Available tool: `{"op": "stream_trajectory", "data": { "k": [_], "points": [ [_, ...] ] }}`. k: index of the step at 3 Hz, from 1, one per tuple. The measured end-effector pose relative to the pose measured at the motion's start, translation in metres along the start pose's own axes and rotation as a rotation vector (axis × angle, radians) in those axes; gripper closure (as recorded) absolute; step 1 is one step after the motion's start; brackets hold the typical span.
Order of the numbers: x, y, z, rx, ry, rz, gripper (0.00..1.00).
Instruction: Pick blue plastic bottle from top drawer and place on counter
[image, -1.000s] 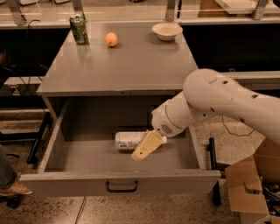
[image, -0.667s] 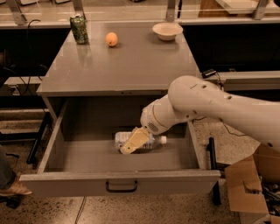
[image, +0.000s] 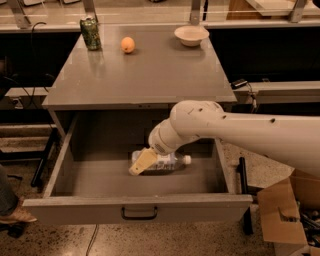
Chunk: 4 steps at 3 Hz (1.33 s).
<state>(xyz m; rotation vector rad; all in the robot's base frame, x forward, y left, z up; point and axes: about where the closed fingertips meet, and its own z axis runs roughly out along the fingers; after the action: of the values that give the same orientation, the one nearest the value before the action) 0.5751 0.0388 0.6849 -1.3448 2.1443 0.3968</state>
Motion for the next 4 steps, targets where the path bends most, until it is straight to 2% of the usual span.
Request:
{"op": "stream_trajectory", "data": {
  "k": [1, 2, 4],
  "points": [
    [0.022, -0.009, 0.012, 0.029, 0.052, -0.004, 0.00],
    [0.051, -0.014, 0.024, 0.025, 0.099, -0.002, 0.03],
    [0.071, -0.015, 0.029, 0.003, 0.118, 0.001, 0.49]
  ]
}}
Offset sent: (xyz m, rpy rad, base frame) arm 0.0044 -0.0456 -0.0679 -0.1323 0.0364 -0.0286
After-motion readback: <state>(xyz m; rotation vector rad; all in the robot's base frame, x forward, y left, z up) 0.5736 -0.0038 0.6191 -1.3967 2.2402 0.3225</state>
